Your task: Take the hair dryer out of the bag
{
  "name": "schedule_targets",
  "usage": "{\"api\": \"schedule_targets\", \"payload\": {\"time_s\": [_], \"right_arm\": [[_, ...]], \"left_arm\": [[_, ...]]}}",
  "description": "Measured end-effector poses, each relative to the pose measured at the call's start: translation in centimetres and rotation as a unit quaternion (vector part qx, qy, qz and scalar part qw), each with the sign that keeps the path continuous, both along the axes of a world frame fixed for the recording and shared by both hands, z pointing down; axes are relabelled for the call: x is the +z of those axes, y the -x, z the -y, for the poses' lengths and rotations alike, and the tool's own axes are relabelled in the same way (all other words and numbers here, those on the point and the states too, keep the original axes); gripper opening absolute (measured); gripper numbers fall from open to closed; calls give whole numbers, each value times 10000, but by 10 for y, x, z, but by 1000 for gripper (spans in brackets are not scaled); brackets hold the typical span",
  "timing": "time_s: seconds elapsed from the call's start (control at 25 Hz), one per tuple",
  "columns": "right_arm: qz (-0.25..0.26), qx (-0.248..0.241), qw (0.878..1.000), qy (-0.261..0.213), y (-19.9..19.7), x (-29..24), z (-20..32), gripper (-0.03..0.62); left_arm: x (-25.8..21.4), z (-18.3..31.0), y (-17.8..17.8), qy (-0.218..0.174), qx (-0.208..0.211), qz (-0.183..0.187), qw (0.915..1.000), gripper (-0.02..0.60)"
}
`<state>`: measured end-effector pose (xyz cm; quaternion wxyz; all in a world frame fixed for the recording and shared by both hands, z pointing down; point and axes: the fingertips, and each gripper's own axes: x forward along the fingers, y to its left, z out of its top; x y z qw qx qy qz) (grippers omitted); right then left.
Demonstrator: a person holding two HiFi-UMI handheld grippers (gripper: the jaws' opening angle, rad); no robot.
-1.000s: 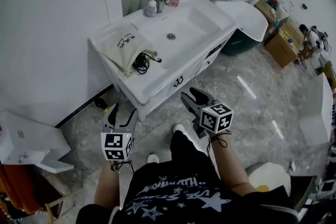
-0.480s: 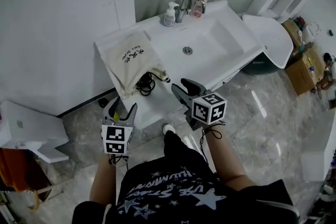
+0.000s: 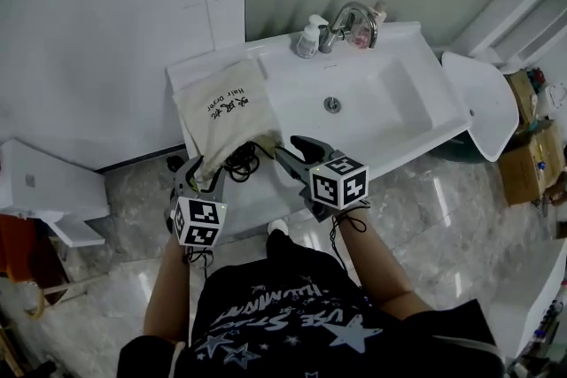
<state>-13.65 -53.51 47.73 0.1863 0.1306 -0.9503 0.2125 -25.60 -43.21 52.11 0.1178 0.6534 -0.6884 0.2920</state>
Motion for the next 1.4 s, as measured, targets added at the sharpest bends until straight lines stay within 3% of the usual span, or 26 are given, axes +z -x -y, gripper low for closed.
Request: {"api": "schedule_targets", "payload": {"time_s": [0.16, 0.2, 0.28, 0.48, 0.64, 0.76, 1.4], "right_arm": [[-249, -513, 9979, 321, 15, 18, -3, 193], [-313, -641, 9966, 414, 19, 23, -7, 196], [-433, -864, 9934, 625, 26, 31, -14, 199], [-835, -1335, 9813, 1106, 46, 51, -28, 222], [-1016, -1416, 9738, 1459, 67, 62, -22, 274], [-1150, -1289, 9695, 1741, 86, 69, -11, 278], [-2193, -756, 9653, 1200, 153, 118, 6, 258]], "left_arm": [[4, 10, 4, 130, -143, 119, 9997, 122], [3, 12, 5, 126, -170, 92, 9997, 82], [-1, 15, 5, 86, -231, -71, 9997, 60], [-16, 25, 7, -54, -439, -687, 9967, 48], [-23, 33, 11, -114, -567, -821, 9949, 46], [-24, 36, 15, -146, -668, -893, 9937, 46], [-25, 39, 20, -227, -958, -1300, 9866, 46]]}}
